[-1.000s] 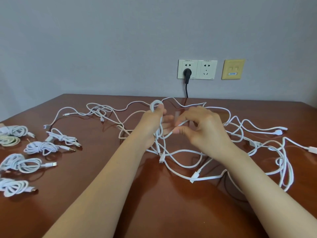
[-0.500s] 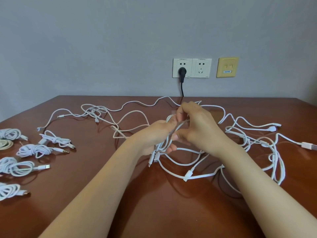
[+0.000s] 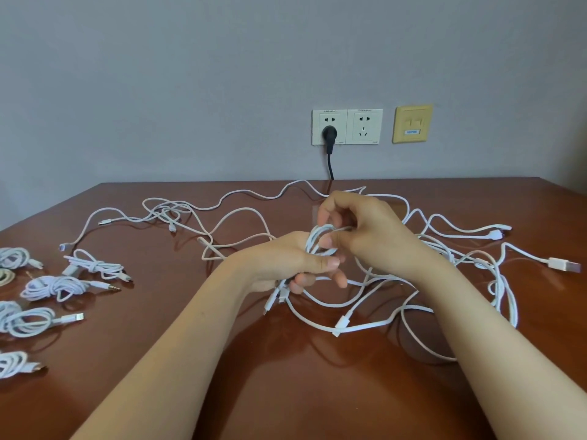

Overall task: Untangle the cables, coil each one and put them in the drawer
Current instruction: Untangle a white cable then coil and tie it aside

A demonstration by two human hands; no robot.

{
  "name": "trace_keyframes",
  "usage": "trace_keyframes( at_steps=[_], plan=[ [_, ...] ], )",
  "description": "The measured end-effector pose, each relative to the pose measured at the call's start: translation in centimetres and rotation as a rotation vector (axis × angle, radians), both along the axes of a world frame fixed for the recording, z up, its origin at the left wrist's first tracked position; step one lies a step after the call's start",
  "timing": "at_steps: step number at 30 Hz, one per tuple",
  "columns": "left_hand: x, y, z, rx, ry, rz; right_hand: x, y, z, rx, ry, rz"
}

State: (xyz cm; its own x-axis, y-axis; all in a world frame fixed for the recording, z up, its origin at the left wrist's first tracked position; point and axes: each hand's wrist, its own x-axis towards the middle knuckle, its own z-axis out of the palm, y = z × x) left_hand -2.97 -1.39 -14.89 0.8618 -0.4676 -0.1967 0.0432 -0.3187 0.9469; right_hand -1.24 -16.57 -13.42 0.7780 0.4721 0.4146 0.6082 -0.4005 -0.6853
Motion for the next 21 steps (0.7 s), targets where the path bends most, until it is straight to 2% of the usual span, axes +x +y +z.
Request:
trace_keyframes(
  at_steps=[5,8,13,16,21],
  plan=[
    [-0.1,-0.2,-0.1,0.12,0.058,-0.037,0.0,-0.1,0.1,-0.05,-0.079,-0.08],
    [-0.2,-0.5,-0.2,0.102,0.077,-0.031,0.4,-0.3,-0.3,-0.044,-0.077,-0.116],
    [-0.1,-0.8,0.1,-0.227,0.069,0.017,1.0,-0.1,-0.6,0.178,0.083,-0.124],
    [0.2,-0.4,0.4,-0.386,0.065,0.089,0.9,0.2,-0.7,0.146,0.173,-0.113],
    [0.9,0.2,0.3,-0.521,0.027,0.318,1.2,0.3,-1.3,0.082,0.149,-0.18]
  ],
)
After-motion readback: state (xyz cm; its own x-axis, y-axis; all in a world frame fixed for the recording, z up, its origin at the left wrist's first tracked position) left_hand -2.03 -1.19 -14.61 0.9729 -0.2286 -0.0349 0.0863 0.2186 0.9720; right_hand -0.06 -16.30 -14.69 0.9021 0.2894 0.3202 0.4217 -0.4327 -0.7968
